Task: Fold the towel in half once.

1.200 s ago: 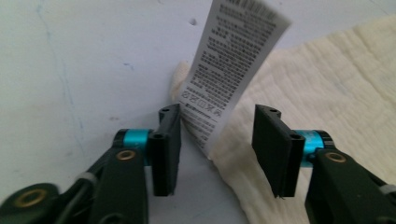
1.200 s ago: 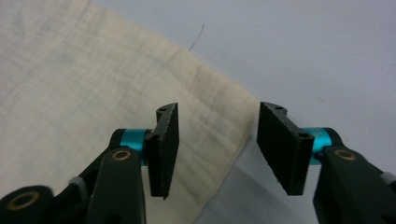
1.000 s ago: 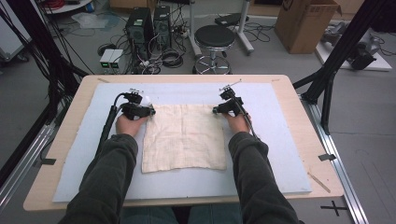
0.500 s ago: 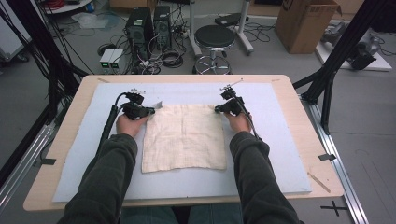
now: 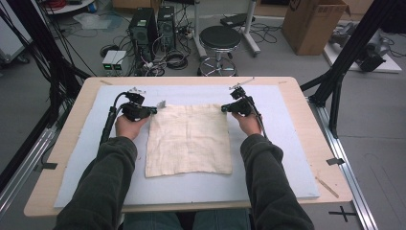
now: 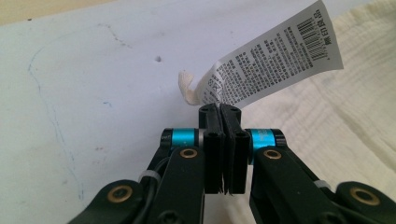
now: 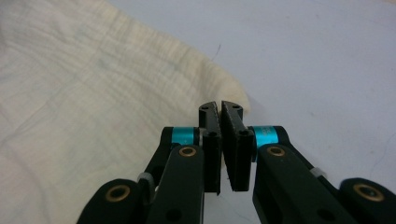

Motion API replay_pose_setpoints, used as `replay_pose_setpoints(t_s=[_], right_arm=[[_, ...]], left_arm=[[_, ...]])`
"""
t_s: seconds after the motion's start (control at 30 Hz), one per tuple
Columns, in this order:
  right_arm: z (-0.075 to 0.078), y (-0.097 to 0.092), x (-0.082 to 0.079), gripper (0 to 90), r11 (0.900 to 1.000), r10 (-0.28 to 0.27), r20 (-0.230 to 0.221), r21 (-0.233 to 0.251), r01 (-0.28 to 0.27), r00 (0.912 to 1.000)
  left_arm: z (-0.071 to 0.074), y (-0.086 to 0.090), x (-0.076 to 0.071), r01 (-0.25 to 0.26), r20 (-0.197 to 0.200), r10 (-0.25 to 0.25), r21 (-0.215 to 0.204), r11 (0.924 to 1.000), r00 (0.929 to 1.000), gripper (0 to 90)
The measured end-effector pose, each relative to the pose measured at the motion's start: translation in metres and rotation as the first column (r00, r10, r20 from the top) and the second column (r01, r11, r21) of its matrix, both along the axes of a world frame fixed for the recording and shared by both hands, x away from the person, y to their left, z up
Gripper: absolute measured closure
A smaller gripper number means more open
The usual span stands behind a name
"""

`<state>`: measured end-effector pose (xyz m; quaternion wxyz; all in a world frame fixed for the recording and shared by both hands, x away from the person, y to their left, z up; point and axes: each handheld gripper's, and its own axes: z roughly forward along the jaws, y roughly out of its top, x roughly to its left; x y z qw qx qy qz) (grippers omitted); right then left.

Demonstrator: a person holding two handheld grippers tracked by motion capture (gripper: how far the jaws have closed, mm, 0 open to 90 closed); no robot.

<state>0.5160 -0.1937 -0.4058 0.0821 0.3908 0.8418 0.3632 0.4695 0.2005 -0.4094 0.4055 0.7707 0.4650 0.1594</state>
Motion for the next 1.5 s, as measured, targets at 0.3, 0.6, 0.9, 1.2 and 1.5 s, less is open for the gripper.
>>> replay_pose_setpoints(t_s=[0.3, 0.6, 0.9, 1.2, 1.5], right_arm=[[0.008, -0.003, -0.008, 86.7, 0.9984, 0.035, 0.017, 0.044, -0.036, 0.9992], [0.011, -0.008, -0.015, 86.6, 0.9946, 0.056, 0.034, 0.086, -0.058, 0.9979], [0.016, -0.014, -0.025, 86.6, 0.9869, 0.102, 0.065, 0.119, -0.109, 0.9927], [0.016, -0.019, -0.036, 86.6, 0.9790, 0.127, 0.078, 0.150, -0.138, 0.9888], [0.020, -0.023, -0.048, 86.6, 0.9713, 0.148, 0.100, 0.173, -0.163, 0.9840]], left_arm=[[0.006, 0.000, -0.011, 0.024, 0.024, -0.024, -0.010, 0.9997, 0.9994, 87.7], [0.010, 0.004, -0.020, 0.034, 0.050, -0.033, -0.029, 0.9990, 0.9982, 87.7], [0.015, 0.008, -0.032, 0.067, 0.079, -0.063, -0.052, 0.9964, 0.9949, 87.7], [0.023, 0.004, -0.044, 0.118, 0.100, -0.115, -0.027, 0.9926, 0.9883, 87.7], [0.016, 0.010, -0.061, 0.116, 0.110, -0.110, -0.046, 0.9922, 0.9878, 87.7]])
